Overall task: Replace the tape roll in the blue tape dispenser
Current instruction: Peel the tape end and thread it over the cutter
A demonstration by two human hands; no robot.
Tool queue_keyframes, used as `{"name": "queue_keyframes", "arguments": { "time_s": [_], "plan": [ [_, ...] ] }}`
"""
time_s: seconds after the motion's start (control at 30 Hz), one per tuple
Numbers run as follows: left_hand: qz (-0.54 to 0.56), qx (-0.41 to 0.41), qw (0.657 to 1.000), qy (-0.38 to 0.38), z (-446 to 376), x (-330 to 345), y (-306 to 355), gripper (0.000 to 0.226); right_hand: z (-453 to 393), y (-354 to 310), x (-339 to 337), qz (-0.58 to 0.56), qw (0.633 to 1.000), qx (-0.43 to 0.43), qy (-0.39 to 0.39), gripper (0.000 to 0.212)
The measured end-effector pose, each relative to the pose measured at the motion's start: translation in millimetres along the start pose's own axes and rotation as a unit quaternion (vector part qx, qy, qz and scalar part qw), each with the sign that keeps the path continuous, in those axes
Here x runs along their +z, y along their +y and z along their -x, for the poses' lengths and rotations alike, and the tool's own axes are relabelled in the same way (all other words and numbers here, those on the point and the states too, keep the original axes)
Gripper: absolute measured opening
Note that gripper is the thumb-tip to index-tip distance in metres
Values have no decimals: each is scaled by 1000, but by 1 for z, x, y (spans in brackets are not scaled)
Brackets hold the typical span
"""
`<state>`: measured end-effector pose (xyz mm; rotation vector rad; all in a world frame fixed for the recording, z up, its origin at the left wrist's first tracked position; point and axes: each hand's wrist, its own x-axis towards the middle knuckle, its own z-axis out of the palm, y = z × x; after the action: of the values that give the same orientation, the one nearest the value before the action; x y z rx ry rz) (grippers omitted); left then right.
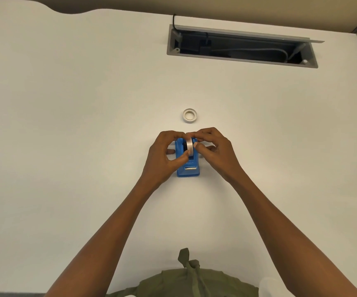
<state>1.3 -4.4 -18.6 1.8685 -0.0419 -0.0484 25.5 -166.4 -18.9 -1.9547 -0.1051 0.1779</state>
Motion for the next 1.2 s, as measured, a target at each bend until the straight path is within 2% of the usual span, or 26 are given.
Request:
{"name": "queue_keyframes", "arguments": {
  "time_s": [0.1, 0.33, 0.97, 1.07, 1.2],
  "plan": [
    [-1, 10, 1000, -2, 0, 0, -3, 30, 0, 0, 0, -5, 1000, 6, -2, 27],
    [-1, 20, 1000, 2, -2, 0, -4, 34, 1, 0, -2, -7, 1000, 18, -23, 32],
    [5, 7, 1000, -6, -2, -1, -7, 36, -8, -2, 4, -4, 999, 35, 2, 16],
    [3, 6, 1000, -5, -2, 0, -10, 37, -9, -3, 5, 0, 999, 40, 12, 8],
    [5, 8, 1000, -4, -2, -1, -10, 37, -5, -6, 1, 5, 999, 35, 35, 20]
  ]
}}
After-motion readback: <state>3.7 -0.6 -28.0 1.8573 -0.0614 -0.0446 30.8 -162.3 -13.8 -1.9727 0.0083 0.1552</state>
